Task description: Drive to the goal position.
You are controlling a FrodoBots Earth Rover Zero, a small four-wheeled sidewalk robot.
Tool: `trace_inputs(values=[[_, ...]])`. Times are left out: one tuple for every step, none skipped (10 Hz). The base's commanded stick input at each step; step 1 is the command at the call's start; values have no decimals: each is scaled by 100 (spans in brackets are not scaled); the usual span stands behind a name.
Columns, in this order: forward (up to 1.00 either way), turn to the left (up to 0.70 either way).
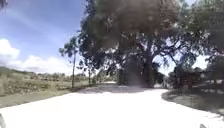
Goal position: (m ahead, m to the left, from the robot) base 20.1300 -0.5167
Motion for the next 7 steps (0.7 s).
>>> trace_inputs(values=[[85,0],[85,0],[85,0],[85,0],[85,0],[85,0],[85,0]])
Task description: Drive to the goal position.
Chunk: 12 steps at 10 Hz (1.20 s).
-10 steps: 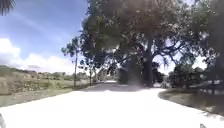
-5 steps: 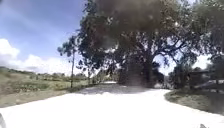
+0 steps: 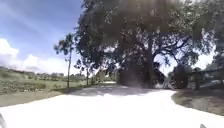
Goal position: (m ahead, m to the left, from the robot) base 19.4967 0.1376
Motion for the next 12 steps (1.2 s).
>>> trace_inputs(values=[[85,0],[85,0],[85,0],[85,0],[85,0],[85,0],[85,0],[85,0],[85,0],[85,0],[85,0],[85,0]])
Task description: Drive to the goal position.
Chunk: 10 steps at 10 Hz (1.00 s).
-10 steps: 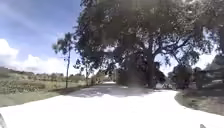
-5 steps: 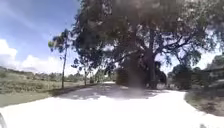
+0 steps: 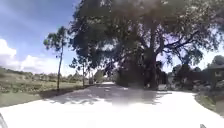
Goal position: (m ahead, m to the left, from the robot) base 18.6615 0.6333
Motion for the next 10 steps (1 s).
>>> trace_inputs(values=[[85,0],[85,0],[85,0],[85,0],[85,0],[85,0],[85,0],[85,0],[85,0],[85,0]])
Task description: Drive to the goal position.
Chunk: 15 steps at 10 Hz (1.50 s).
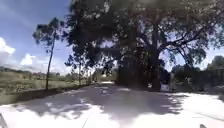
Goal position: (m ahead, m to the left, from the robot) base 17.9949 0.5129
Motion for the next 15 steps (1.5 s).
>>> trace_inputs(values=[[85,0],[85,0],[85,0],[85,0],[85,0],[85,0],[85,0],[85,0],[85,0],[85,0],[85,0],[85,0],[85,27],[85,34],[85,34]])
